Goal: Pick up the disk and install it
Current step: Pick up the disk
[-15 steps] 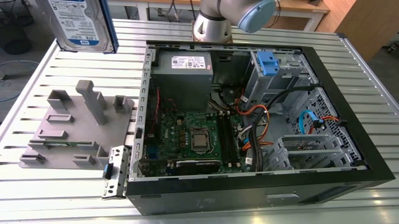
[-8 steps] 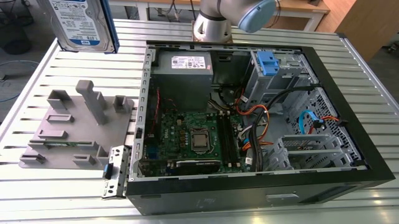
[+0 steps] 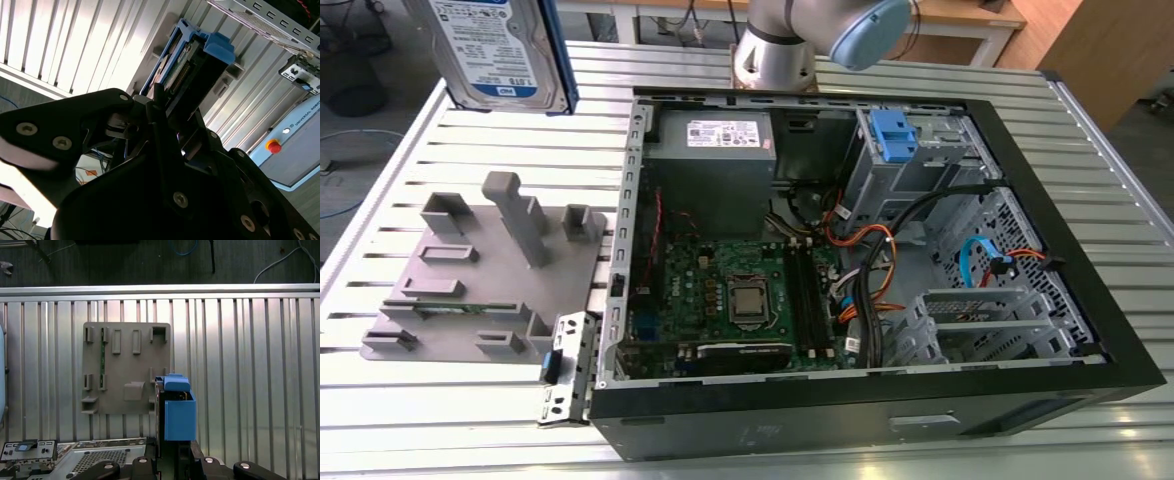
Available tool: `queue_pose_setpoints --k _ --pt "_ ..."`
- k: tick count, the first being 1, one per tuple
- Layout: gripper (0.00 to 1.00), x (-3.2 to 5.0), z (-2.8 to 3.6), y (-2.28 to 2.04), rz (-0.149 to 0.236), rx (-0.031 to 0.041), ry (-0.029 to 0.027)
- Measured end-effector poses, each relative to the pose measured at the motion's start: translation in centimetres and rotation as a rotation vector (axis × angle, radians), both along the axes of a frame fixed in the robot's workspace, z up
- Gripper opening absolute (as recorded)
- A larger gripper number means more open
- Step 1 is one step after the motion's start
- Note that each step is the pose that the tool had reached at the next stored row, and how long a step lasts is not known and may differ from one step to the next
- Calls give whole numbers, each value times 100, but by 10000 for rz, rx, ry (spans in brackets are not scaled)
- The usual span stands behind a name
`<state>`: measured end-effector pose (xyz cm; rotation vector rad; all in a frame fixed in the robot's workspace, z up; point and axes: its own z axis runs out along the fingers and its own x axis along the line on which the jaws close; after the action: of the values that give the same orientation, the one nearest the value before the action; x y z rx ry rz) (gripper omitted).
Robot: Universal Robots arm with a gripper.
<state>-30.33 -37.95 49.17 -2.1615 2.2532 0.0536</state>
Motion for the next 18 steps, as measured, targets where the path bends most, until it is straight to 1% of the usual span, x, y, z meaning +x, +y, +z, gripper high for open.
queue_pose_setpoints --k 8,18 --pt "35 12 -1 0 0 1 -1" --pt "35 80 0 0 -1 1 0"
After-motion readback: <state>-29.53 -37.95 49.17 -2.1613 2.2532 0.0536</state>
